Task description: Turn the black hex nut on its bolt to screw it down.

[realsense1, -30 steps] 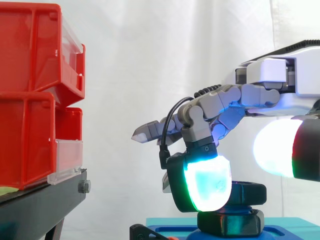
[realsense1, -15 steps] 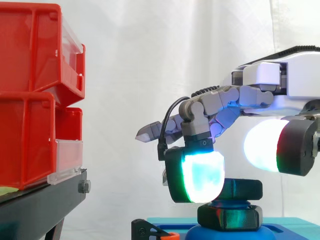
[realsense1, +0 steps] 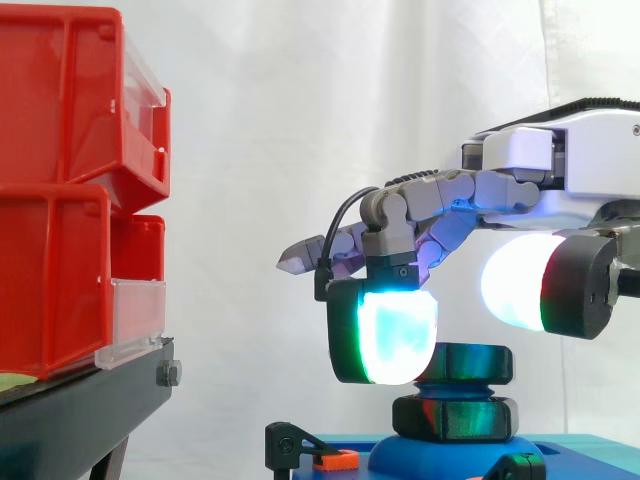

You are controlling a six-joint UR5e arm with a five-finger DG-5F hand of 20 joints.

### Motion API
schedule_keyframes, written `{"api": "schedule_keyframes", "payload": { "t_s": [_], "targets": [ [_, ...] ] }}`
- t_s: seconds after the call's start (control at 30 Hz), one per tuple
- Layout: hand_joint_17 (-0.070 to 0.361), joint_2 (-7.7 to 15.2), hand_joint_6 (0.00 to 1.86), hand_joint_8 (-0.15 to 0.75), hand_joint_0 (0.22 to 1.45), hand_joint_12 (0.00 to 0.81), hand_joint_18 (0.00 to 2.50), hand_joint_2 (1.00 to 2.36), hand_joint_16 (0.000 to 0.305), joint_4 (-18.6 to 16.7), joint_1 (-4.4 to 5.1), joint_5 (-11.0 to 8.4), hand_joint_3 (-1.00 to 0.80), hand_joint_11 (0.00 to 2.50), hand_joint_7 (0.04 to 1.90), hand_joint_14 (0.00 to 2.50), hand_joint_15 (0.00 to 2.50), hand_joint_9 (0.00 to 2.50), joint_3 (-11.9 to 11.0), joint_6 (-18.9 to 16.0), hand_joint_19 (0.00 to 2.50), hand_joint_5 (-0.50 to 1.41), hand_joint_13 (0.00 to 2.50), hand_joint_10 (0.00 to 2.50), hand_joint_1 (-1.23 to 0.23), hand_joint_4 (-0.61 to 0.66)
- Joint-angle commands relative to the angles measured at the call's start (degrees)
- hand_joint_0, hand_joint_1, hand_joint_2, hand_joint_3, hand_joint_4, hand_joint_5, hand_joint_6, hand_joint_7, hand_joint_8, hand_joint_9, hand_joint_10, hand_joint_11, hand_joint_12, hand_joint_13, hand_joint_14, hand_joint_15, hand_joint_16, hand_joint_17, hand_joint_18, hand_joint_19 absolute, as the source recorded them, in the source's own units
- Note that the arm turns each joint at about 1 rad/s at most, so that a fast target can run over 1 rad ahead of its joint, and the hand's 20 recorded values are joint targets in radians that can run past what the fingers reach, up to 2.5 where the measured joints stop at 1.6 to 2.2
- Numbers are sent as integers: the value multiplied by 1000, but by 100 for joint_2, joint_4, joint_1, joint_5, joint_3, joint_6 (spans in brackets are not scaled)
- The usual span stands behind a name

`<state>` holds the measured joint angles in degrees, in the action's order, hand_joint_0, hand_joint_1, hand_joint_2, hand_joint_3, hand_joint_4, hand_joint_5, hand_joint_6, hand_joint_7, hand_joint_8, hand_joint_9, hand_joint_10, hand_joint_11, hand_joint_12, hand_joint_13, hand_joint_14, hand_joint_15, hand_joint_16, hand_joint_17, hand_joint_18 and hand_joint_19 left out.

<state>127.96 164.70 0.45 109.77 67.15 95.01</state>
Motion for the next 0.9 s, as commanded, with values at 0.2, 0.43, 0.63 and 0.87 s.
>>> {"api": "schedule_keyframes", "payload": {
  "t_s": [0.2,0.43,0.63,0.87],
  "targets": [
    [102,-7,501,253,533,337,373,1000,45,-34,42,-17,-500,0,1493,0,0,813,0,0,305,-23,364,0,-235,18],
    [102,1,501,259,532,337,373,1000,46,-210,86,-26,-500,0,1473,0,0,807,0,0,305,-26,368,0,-238,25],
    [103,1,502,259,532,338,370,1000,46,-298,130,-26,-500,0,1468,0,0,797,0,0,311,-29,370,2,-240,29],
    [103,1,502,261,532,338,378,1000,46,-368,95,-26,-500,0,1451,0,0,797,0,0,310,-31,370,0,-241,27]
  ]
}}
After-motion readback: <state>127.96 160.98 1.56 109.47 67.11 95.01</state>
